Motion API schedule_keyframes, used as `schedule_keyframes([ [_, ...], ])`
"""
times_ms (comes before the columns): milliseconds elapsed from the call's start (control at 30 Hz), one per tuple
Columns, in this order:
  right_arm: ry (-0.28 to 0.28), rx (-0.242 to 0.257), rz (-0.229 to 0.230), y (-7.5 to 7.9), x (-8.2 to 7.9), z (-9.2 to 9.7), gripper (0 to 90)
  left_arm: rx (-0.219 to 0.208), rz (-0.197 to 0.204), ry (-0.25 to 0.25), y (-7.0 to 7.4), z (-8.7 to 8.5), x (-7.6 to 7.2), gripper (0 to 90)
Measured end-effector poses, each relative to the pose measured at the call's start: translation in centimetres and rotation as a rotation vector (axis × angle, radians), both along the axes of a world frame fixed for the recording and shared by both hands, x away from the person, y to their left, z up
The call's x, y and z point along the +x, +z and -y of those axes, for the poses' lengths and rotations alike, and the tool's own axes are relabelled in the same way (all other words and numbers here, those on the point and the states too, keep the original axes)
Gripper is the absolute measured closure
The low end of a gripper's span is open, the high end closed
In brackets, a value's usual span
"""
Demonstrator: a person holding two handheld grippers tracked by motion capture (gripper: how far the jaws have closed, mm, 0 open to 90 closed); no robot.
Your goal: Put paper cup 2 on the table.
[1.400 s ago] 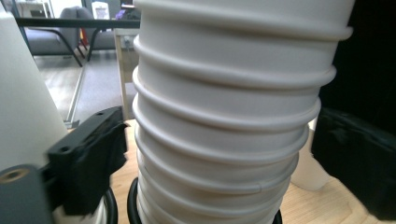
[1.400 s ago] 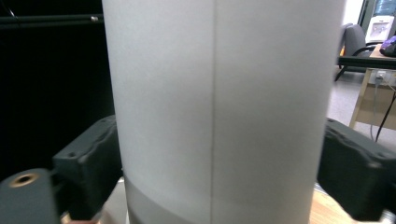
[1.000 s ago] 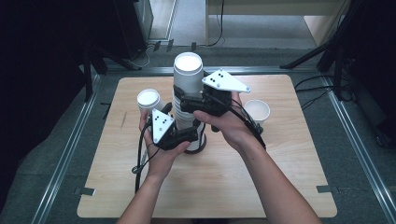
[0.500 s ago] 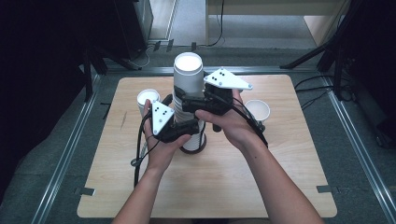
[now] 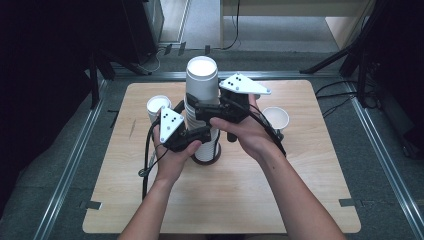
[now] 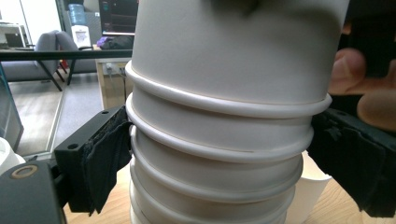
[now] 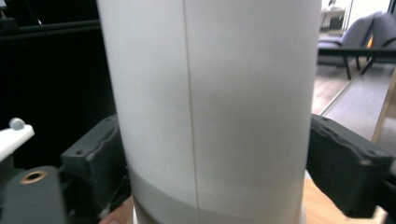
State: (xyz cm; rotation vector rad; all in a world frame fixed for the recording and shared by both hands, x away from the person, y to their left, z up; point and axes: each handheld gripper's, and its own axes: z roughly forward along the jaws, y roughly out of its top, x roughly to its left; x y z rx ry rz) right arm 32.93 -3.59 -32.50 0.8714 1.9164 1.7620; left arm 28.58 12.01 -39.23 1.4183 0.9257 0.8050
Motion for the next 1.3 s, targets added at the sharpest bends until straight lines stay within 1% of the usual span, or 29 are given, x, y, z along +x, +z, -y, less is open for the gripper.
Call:
schedule_keyframes([
  [100, 0.002, -0.033, -0.015, -0.7, 0.2, -0.4, 9.3, 0.0, 0.001, -0.004, 0.0, -0.1, 0.0, 7.7],
  [133, 0.001, -0.037, -0.013, -0.8, 0.3, -0.4, 9.7, -0.003, 0.001, -0.007, 0.0, -0.1, 0.0, 7.9],
  [200, 0.005, -0.025, -0.019, -0.9, 0.4, -0.3, 10.6, -0.001, 0.003, -0.009, -0.1, -0.2, 0.0, 8.2],
  [267, 0.003, -0.037, 0.008, -0.8, 0.3, -0.4, 11.5, 0.001, 0.005, -0.013, -0.1, -0.2, -0.1, 8.5],
  [433, -0.001, -0.053, 0.021, -0.6, 0.2, -0.4, 12.1, 0.0, 0.007, -0.022, -0.2, -0.4, -0.1, 9.2],
  [600, -0.008, -0.049, 0.024, -0.3, 0.1, -0.4, 12.9, 0.005, 0.011, -0.021, -0.2, -0.3, -0.1, 9.9],
  [667, -0.007, -0.045, 0.015, -0.2, 0.1, -0.4, 13.0, 0.008, 0.012, -0.021, -0.2, -0.3, -0.1, 9.9],
  [767, -0.01, -0.035, 0.022, 0.0, 0.1, -0.4, 14.1, 0.008, 0.013, -0.022, -0.2, -0.3, -0.1, 10.0],
  [800, -0.011, -0.022, 0.024, 0.2, 0.1, -0.4, 14.5, 0.008, 0.012, -0.022, -0.2, -0.3, -0.1, 10.0],
  [867, -0.016, -0.02, 0.034, 0.5, 0.0, -0.4, 15.2, 0.008, 0.012, -0.022, -0.2, -0.3, -0.1, 10.1],
  [967, -0.014, 0.033, 0.042, 1.5, 0.0, -0.1, 16.1, 0.008, 0.012, -0.022, -0.2, -0.3, -0.1, 10.1],
  [1033, -0.013, 0.055, 0.05, 2.3, -0.1, 0.0, 16.1, 0.007, 0.012, -0.022, -0.2, -0.3, -0.1, 10.1],
  [1200, -0.019, 0.077, 0.089, 3.9, -0.5, 0.0, 15.9, 0.007, 0.011, -0.02, -0.2, -0.3, -0.1, 10.1],
  [1300, -0.041, 0.068, 0.112, 4.5, -0.7, 0.0, 16.1, 0.007, 0.012, -0.02, -0.2, -0.3, -0.1, 10.0],
])
